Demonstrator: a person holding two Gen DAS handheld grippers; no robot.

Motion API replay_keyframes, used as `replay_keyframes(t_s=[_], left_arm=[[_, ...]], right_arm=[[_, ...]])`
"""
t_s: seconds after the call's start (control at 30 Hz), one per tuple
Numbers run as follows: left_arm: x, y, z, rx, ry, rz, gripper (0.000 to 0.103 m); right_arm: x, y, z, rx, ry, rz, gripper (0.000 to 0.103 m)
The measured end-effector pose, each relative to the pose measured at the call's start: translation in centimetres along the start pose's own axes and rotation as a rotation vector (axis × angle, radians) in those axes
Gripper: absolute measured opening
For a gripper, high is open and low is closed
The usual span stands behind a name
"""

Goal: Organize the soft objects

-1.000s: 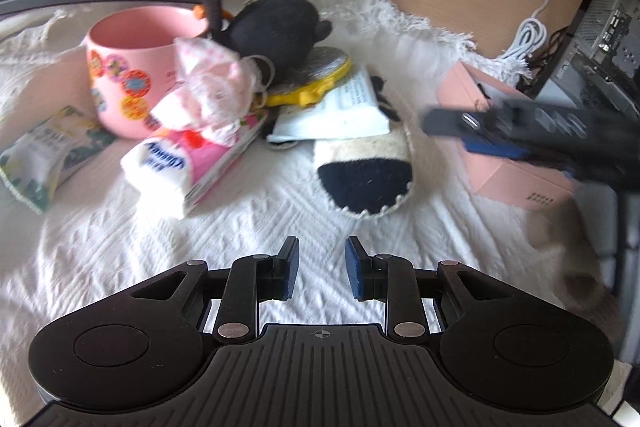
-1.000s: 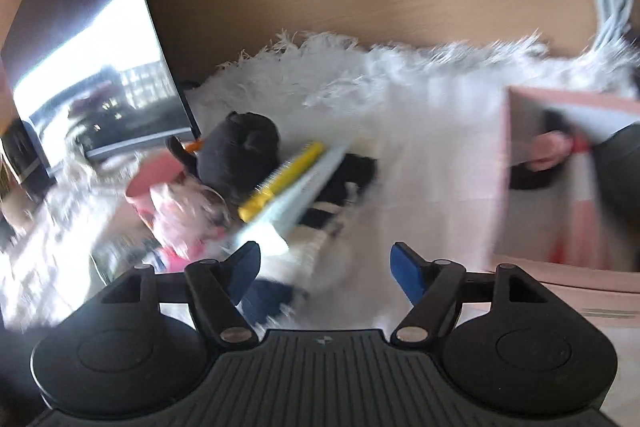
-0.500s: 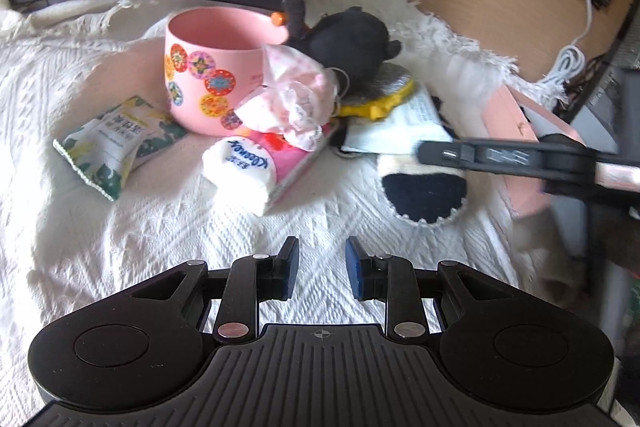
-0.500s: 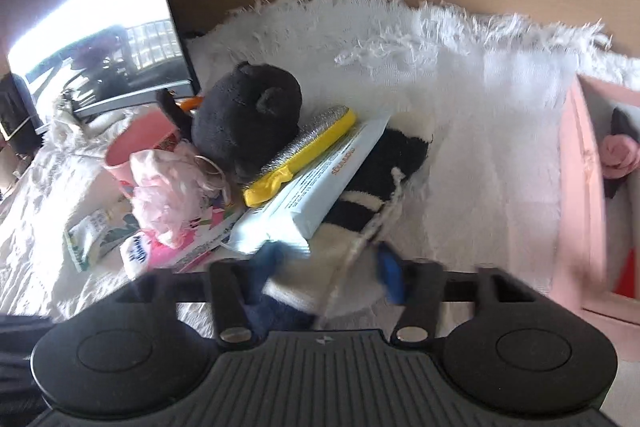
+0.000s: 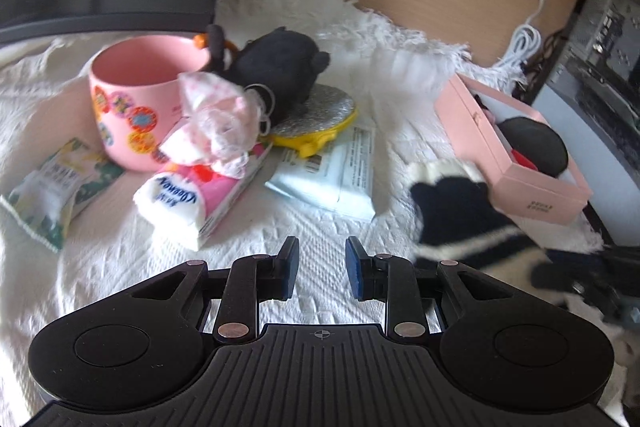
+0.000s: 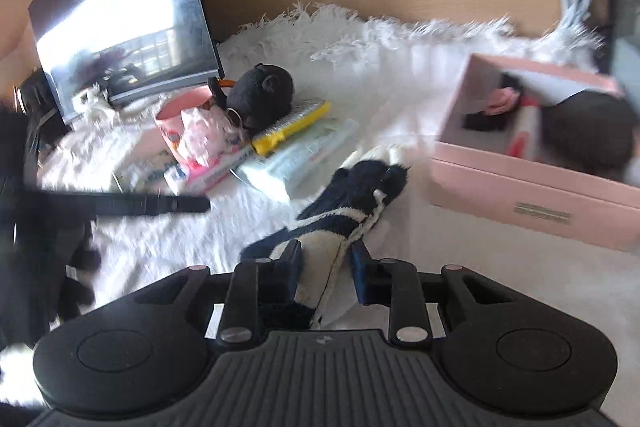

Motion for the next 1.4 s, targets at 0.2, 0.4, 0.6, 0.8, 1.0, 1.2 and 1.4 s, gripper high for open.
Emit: replay_keyframes(t_s=[0.2,0.4,0.6,0.8,1.0,1.2,1.4], left_arm=[[-0.5,-0.4,0.5,0.031,0.075,0.079,0.028],[-5.7,-2.2,3.1,0.121,-0.007,0.202,0.028],[-6.2,-1.8,5.7,0.170,-0.064,0.137,0.028],[-5.9,-1.5,4.7,0.144,-0.030,0.203,0.028],[-8.2,-2.7,1.5,0.134,-0.144,0.217,0.028],[-8.5,-4.8,-1.6,0.125,-0.218,0.217,0.028],[-8.1,-5.6,-3.3,0.105,-0.208,0.219,0.028]], right_arm=[[1.3,-0.8,-2.3,0.002,-0.015,-0.041,0.068],[1.9,0.3,-2.9,0.017,-0.018,-0.081,0.074],[1.8,0.2,-2.9,0.024,-0.016,-0.076,0.074],[-1.0,-0.8,0.4,0.151,-0.136,-0.099,0.074],[-7.3,2.4,5.8,0.194,-0.267,0.043,0.074],[-15.5,9.6,8.9,0.218,-0.495,0.114,0.074],[-19.2,16.1,8.6,0.133,-0.617,0.073,0.010]])
Point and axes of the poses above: each gripper's, at about its wrist camera, not at the fingertips, and y roughly the way its jaws point, x to its right, z to its top, the point moved 8 cm from there along y, roughly the way its jaws point, and after that the axes turned 8 degrees about -z, right-handed, at the moved point
